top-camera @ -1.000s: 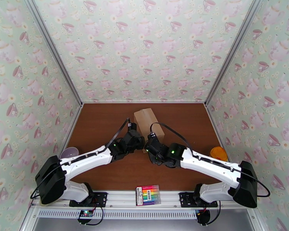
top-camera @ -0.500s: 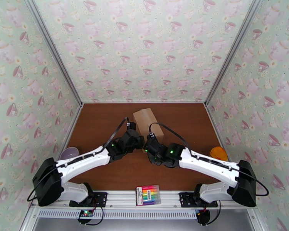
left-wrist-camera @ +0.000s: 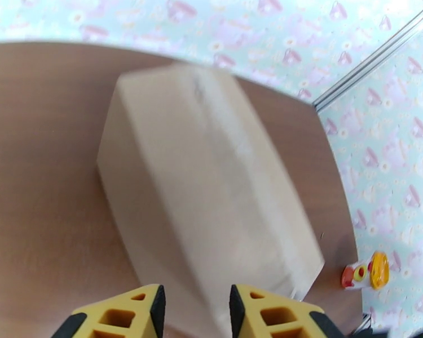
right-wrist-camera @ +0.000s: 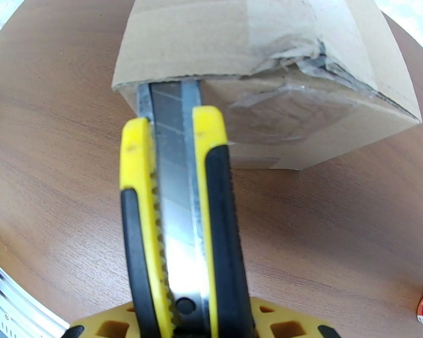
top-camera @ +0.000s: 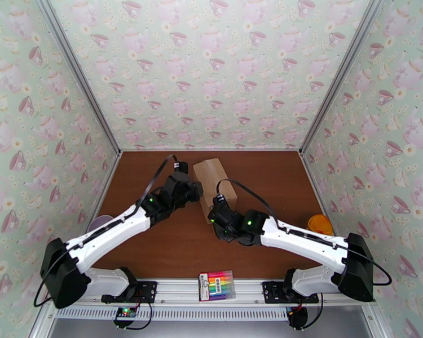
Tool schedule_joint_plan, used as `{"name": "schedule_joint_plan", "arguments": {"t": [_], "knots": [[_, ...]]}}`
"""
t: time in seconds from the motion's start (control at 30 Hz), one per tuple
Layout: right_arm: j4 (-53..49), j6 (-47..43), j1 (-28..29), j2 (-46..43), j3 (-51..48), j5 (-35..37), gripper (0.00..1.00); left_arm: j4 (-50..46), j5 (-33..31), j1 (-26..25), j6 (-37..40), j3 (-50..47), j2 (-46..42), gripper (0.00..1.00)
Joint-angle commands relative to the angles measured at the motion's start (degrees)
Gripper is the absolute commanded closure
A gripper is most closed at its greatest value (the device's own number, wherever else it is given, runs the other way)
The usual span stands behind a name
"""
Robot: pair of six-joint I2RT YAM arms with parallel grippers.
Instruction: Unpack the express box
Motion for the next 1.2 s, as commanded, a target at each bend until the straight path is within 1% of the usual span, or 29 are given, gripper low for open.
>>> {"name": "schedule_joint_plan", "arguments": {"t": [0.0, 0.2, 0.33, 0.63, 0.87, 1.03, 1.17], "knots": [[1.87, 0.12, 0.34, -1.45, 0.89, 0.15, 1.00, 3.02, 3.36, 1.32, 3.77, 3.66, 4.37, 0.60], [2.66, 0.18, 0.39, -1.62, 0.46, 0.15, 1.00, 4.25, 9.96, 3.55, 3.91, 11.79, 12.98, 0.60], [2.86, 0.19, 0.35, -1.60, 0.42, 0.33, 1.00, 5.46, 11.89, 4.09, 3.07, 14.42, 17.47, 0.61], [1.03, 0.16, 0.32, -2.06, 0.67, 0.78, 1.00, 4.59, 9.94, 4.39, 1.22, 15.73, 22.76, 0.62], [-0.83, 2.23, 0.52, -4.59, -0.64, 1.17, 1.00, 3.66, 6.45, 5.15, 0.09, 14.93, 24.32, 0.63], [-2.37, 4.19, 1.64, -6.25, -1.86, 2.68, 1.00, 2.23, 4.72, 5.70, -0.64, 15.13, 25.24, 0.63], [-4.78, 5.15, 2.99, -6.52, -1.86, 4.34, 1.00, 2.40, 4.53, 6.03, -0.75, 14.94, 25.36, 0.64]]}}
